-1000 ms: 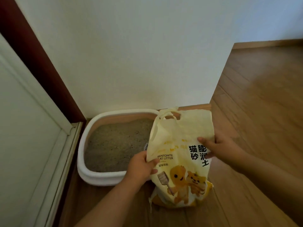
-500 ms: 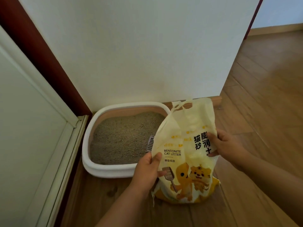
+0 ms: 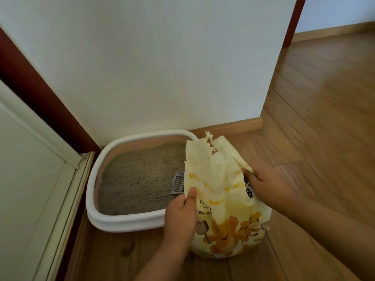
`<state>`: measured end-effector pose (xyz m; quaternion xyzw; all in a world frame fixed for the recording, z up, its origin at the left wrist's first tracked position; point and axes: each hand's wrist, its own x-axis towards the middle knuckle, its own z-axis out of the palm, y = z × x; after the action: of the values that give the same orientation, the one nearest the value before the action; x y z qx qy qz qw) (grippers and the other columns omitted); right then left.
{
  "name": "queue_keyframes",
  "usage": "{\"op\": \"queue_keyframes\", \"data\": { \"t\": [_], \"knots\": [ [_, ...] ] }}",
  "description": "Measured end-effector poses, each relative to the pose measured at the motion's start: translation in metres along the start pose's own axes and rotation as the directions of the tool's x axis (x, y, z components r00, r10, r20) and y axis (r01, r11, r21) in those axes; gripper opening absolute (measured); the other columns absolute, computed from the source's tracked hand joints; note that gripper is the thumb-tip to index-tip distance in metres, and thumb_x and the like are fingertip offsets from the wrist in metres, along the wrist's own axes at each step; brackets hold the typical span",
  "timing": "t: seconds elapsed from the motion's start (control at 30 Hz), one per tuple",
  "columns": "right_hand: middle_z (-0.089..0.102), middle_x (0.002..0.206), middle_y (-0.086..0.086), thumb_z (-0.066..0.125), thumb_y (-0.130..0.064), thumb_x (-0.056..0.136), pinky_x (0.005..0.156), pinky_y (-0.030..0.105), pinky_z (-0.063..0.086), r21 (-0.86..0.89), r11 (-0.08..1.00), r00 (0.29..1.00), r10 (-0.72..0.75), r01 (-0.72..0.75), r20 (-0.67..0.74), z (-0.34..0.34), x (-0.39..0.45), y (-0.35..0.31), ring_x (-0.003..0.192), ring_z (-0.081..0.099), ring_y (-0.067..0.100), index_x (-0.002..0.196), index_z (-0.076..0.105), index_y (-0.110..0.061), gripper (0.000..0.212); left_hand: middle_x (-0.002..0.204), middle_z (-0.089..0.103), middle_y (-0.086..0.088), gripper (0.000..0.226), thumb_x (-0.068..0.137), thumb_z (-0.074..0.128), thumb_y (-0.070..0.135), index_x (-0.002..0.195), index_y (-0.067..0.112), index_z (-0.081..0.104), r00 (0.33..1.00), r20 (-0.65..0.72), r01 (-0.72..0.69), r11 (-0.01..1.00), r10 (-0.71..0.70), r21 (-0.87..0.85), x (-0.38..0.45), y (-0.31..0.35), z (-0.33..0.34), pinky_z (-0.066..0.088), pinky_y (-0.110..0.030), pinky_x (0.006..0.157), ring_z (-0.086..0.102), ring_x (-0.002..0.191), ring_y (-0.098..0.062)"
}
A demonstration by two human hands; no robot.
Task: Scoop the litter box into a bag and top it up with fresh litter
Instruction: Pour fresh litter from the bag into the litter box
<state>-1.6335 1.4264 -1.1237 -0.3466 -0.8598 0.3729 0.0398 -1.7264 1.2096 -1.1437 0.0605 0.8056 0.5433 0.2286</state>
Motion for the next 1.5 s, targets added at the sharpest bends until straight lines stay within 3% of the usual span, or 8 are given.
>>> {"op": "queue_keyframes", "data": {
  "t": [0.23, 0.37, 0.67, 0.87, 1.1, 1.27, 1.4, 1.5],
  "knots": [
    [0.074, 0.078, 0.004, 0.048, -0.037, 0.105, 0.06, 0.032, 0.053, 0.033, 0.998, 0.998, 0.055, -0.056, 0.034, -0.033, 0.011, -0.009, 0.072, 0.07, 0.021, 0.086, 0.069, -0.019, 0.033, 0.085, 0.068, -0.026, 0.057, 0.101, 0.055, 0.048, 0.087, -0.006, 0.064, 1.0, 0.011, -0.024, 0.997, 0.025, -0.071, -0.004, 0.025, 0.014, 0.056, -0.055, 0.076, 0.064, 0.068, -0.029],
    [0.077, 0.078, 0.007, 0.052, -0.037, 0.103, 0.061, 0.046, 0.06, 0.132, 0.985, 0.994, 0.11, -0.11, 0.012, -0.054, 0.016, -0.009, 0.071, 0.074, 0.03, 0.09, 0.072, -0.019, 0.031, 0.088, 0.074, -0.02, 0.054, 0.097, 0.058, 0.054, 0.092, 0.002, 0.07, 1.0, -0.002, -0.016, 0.991, 0.016, -0.132, 0.004, 0.043, 0.025, 0.058, -0.06, 0.082, 0.071, 0.087, -0.041],
    [0.076, 0.082, 0.014, 0.052, -0.032, 0.103, 0.059, 0.035, 0.049, 0.29, 0.946, 0.971, 0.193, -0.147, -0.138, -0.079, 0.041, 0.002, 0.068, 0.068, 0.031, 0.088, 0.072, -0.018, 0.028, 0.084, 0.077, -0.01, 0.055, 0.09, 0.052, 0.062, 0.088, 0.012, 0.072, 0.999, 0.016, -0.036, 0.995, 0.037, -0.096, 0.032, 0.077, 0.058, 0.059, -0.06, 0.082, 0.074, 0.084, -0.033],
    [0.072, 0.089, 0.021, 0.051, -0.033, 0.102, 0.061, 0.036, 0.048, 0.32, 0.936, 0.944, 0.229, -0.146, -0.239, -0.096, 0.078, 0.016, 0.072, 0.066, 0.038, 0.099, 0.068, -0.008, 0.03, 0.085, 0.078, 0.0, 0.05, 0.097, 0.048, 0.06, 0.087, 0.019, 0.076, 0.998, 0.033, -0.053, 0.998, 0.054, -0.04, 0.072, 0.095, 0.083, 0.061, -0.056, 0.083, 0.075, 0.083, -0.022],
    [0.071, 0.097, 0.023, 0.05, -0.033, 0.098, 0.067, 0.045, 0.056, 0.38, 0.912, 0.913, 0.281, -0.157, -0.297, -0.098, 0.129, 0.024, 0.08, 0.069, 0.039, 0.098, 0.065, -0.006, 0.031, 0.09, 0.077, -0.003, 0.048, 0.096, 0.045, 0.058, 0.087, 0.02, 0.072, 0.999, -0.024, -0.028, 1.0, 0.027, -0.011, 0.124, 0.111, 0.104, 0.06, -0.056, 0.086, 0.073, 0.087, -0.027],
    [0.07, 0.102, 0.025, 0.05, -0.032, 0.097, 0.069, 0.05, 0.059, 0.48, 0.864, 0.892, 0.329, -0.153, -0.309, -0.091, 0.161, 0.027, 0.089, 0.069, 0.044, 0.103, 0.064, -0.005, 0.032, 0.083, 0.07, -0.005, 0.041, 0.107, 0.046, 0.043, 0.082, 0.016, 0.064, 0.997, -0.078, 0.01, 1.0, -0.011, -0.012, 0.154, 0.118, 0.106, 0.049, -0.034, 0.06, 0.064, 0.07, -0.022],
    [0.072, 0.098, 0.019, 0.049, -0.033, 0.098, 0.071, 0.05, 0.059, 0.488, 0.863, 0.895, 0.315, -0.132, -0.315, -0.088, 0.182, 0.025, 0.085, 0.069, 0.039, 0.102, 0.066, -0.008, 0.03, 0.09, 0.074, -0.011, 0.042, 0.103, 0.049, 0.046, 0.08, 0.015, 0.065, 0.994, -0.106, 0.0, 1.0, -0.001, -0.015, 0.175, 0.123, 0.107, 0.061, -0.054, 0.084, 0.072, 0.086, -0.033],
    [0.069, 0.093, 0.013, 0.047, -0.032, 0.101, 0.065, 0.036, 0.051, 0.533, 0.84, 0.898, 0.309, -0.102, -0.314, -0.091, 0.198, 0.025, 0.077, 0.063, 0.03, 0.104, 0.066, -0.008, 0.031, 0.091, 0.074, -0.011, 0.042, 0.104, 0.047, 0.048, 0.085, 0.015, 0.065, 0.995, -0.104, 0.001, 1.0, -0.003, -0.013, 0.191, 0.128, 0.109, 0.061, -0.055, 0.083, 0.073, 0.086, -0.034]
  ]
}}
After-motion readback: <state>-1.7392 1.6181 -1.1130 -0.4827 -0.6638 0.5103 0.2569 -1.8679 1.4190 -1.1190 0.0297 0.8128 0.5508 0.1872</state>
